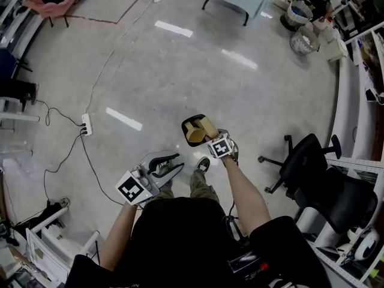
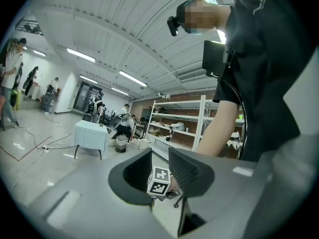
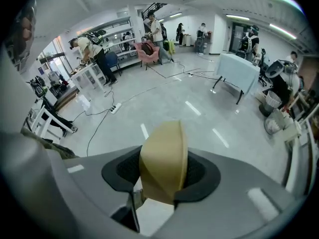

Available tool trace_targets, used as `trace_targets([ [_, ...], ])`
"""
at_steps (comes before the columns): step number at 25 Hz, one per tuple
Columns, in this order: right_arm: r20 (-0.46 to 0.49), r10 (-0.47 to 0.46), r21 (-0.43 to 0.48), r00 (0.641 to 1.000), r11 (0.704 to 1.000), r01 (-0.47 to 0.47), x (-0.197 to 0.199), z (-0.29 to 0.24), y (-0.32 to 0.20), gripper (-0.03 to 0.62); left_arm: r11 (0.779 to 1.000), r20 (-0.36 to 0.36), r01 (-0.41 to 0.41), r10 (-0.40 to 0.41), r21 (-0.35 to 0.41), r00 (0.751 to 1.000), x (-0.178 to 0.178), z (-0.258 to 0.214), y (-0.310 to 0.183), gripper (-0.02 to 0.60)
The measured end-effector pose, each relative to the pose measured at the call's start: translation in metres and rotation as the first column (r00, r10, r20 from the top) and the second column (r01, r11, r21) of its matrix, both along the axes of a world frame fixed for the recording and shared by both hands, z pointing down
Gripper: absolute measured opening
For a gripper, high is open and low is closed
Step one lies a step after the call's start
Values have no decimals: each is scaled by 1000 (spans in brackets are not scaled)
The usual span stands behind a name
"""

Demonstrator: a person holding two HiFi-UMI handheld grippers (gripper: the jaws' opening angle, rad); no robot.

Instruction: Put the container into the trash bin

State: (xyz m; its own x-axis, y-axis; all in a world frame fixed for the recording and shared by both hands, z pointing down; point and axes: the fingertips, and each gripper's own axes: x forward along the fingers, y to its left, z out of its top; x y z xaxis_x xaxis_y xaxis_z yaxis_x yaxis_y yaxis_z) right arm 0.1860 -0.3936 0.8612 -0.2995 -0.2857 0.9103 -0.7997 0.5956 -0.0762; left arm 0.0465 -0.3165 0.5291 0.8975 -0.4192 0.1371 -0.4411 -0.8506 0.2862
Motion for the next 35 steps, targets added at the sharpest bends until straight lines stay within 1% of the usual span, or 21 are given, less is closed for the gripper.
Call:
trace_targets([
  [2, -21, 5, 18, 1000, 1000, -4, 1, -2, -7, 217, 1000, 6, 4, -4, -2, 1000, -1, 0, 0, 106],
  [4, -15, 27, 24, 1000, 999, -27, 3, -2, -14, 290, 1000, 10, 8, -8, -3, 1000, -2, 0, -1, 109],
  [6, 14, 48, 32, 999, 998, -48, 2, -2, -16, 296, 1000, 10, 5, -5, -11, 1000, -3, 0, -2, 110],
  [10, 37, 64, 44, 997, 997, -66, 1, -2, -13, 281, 1000, 4, -8, 8, -9, 1000, -2, 1, -5, 114],
  [15, 47, 79, 26, 996, 996, -80, 5, -2, 0, 270, 999, 11, -35, 35, 1, 999, 7, 3, -4, 118],
  [21, 79, 96, 27, 992, 995, -98, -10, -14, 11, 258, 999, -12, -53, 53, -1, 999, 7, -3, -7, 120],
  [23, 95, 101, 27, 990, 994, -103, -13, -16, 11, 248, 998, -10, -65, 65, 8, 998, 9, -4, -13, 120],
  [28, 126, 71, 34, 989, 997, -75, -11, -27, 15, 241, 995, 18, -84, 83, 52, 996, 24, -6, -24, 118],
  [31, 154, 69, 81, 986, 993, -83, -11, -44, 11, 204, 994, 11, -79, 78, 69, 997, 29, -10, -29, 118],
  [35, 238, 89, 184, 967, 974, -135, -20, -74, -6, 139, 993, -4, -68, 68, 99, 998, 32, -19, -40, 112],
])
